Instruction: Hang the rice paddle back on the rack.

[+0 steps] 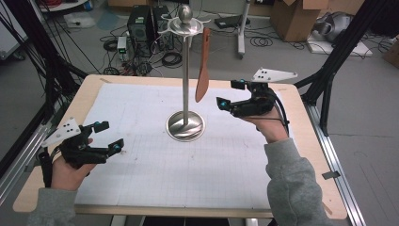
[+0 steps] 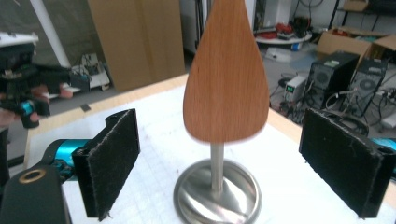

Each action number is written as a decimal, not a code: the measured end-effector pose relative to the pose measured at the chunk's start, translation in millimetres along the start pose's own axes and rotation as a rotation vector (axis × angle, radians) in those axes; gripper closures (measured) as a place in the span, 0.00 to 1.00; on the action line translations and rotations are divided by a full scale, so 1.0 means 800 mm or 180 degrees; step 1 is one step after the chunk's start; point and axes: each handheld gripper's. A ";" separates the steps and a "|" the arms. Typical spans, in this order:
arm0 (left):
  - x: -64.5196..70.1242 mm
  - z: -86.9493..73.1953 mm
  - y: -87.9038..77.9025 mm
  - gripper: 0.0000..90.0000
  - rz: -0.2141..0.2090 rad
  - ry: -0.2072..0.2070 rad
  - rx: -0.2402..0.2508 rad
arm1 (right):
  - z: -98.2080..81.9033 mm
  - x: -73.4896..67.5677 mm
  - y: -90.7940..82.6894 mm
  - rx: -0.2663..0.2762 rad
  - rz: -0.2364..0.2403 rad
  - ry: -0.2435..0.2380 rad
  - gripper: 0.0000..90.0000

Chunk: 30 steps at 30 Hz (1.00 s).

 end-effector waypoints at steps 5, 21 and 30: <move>0.002 0.001 0.007 0.09 -0.0037 0.0015 -0.0026 | -0.015 -0.003 -0.006 -0.0012 -0.0002 0.0009 0.12; 0.008 0.004 0.012 0.09 -0.0094 0.0048 -0.0035 | -0.060 -0.007 -0.021 0.0057 -0.0008 0.0117 0.12; 0.008 0.004 0.014 0.09 -0.0092 0.0060 -0.0047 | -0.082 -0.011 -0.035 0.0185 -0.0196 0.0079 0.12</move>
Point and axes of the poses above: each handheld gripper's, and its own axes: y roughly forward along the jaws, z roughly out of its top, x roughly to its right, and after that the axes turned 4 degrees about -x, right-handed
